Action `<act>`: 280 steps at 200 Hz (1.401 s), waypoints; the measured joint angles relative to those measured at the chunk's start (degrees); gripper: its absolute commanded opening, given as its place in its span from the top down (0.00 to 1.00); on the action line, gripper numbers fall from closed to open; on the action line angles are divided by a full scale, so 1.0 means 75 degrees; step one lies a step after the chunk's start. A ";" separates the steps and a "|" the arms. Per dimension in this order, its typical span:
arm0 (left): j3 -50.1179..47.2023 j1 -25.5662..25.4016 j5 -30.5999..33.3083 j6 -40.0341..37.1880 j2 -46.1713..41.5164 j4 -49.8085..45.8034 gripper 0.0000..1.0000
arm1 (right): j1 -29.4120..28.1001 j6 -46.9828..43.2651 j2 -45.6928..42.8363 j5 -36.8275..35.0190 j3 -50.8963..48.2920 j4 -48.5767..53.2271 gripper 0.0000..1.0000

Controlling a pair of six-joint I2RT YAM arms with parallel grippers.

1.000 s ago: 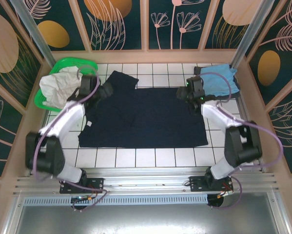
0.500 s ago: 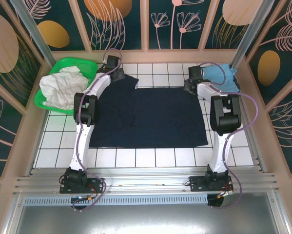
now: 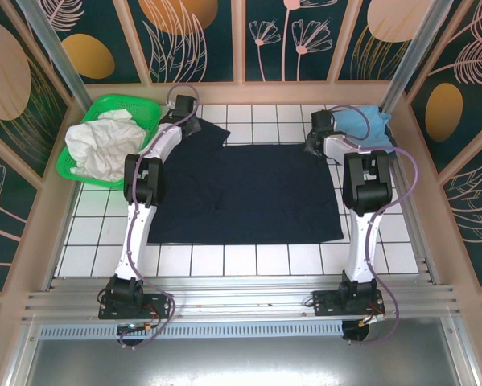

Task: Fold and stack the t-shirts

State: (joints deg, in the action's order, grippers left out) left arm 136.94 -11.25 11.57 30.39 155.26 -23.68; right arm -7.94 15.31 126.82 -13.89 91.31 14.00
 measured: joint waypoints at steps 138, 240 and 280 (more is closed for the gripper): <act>-0.2862 0.0099 -0.0560 -0.0096 -0.2355 0.0527 1.00 | 0.0006 -0.0064 -0.0058 0.0603 0.0379 0.0391 0.94; -1.0649 0.0099 -0.0959 0.0023 -0.8929 0.2678 1.00 | 0.0277 0.0102 -0.3418 0.1501 -0.3771 -0.1008 0.92; -1.2625 0.0099 -0.0944 0.0391 -1.0174 0.2917 1.00 | 0.0574 0.0493 -0.4383 0.2189 -0.5024 -0.1743 0.93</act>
State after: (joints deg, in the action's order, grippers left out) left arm 42.26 -10.50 4.49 33.32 78.96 -1.80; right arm -3.64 19.00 93.95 2.52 53.63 0.93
